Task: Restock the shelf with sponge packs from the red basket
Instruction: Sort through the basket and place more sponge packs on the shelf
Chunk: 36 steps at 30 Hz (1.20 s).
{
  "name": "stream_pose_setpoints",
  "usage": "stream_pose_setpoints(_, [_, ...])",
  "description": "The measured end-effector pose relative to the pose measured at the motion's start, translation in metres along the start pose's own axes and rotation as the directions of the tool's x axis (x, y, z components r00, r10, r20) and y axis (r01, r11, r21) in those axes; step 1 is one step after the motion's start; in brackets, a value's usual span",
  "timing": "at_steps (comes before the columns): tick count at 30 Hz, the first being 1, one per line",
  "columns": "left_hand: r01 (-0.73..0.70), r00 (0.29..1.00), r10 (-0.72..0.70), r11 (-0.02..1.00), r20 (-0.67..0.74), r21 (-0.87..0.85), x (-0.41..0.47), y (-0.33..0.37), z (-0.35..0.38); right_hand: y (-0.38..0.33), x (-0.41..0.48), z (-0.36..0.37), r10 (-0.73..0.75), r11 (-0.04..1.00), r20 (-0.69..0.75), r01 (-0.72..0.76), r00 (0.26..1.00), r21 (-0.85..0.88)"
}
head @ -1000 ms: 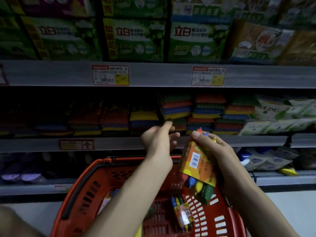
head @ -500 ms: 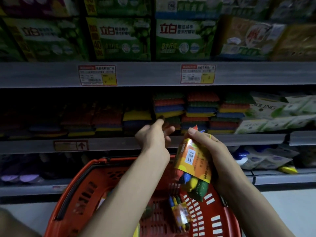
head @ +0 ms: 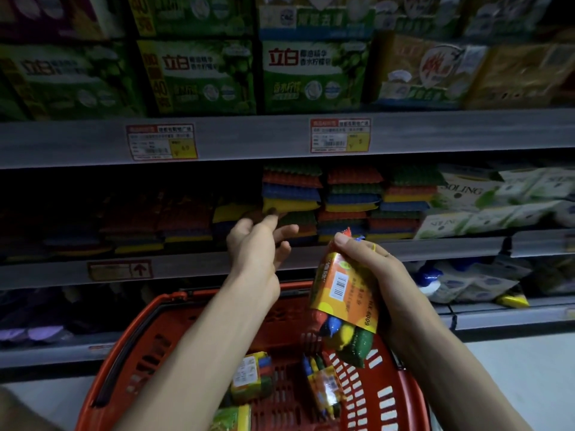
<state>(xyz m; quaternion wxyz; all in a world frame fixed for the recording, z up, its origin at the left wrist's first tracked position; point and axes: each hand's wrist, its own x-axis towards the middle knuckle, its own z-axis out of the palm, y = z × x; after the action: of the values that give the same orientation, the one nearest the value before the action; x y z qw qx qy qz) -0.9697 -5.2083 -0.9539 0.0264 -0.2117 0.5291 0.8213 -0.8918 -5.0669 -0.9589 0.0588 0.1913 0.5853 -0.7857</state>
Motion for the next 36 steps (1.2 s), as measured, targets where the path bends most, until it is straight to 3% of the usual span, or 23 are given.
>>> stream_pose_setpoints(36, [-0.064, 0.996, 0.077, 0.972, -0.049, 0.228, 0.018, -0.022, -0.01, -0.004, -0.005, -0.001, 0.008, 1.0, 0.006, -0.008, 1.0, 0.022])
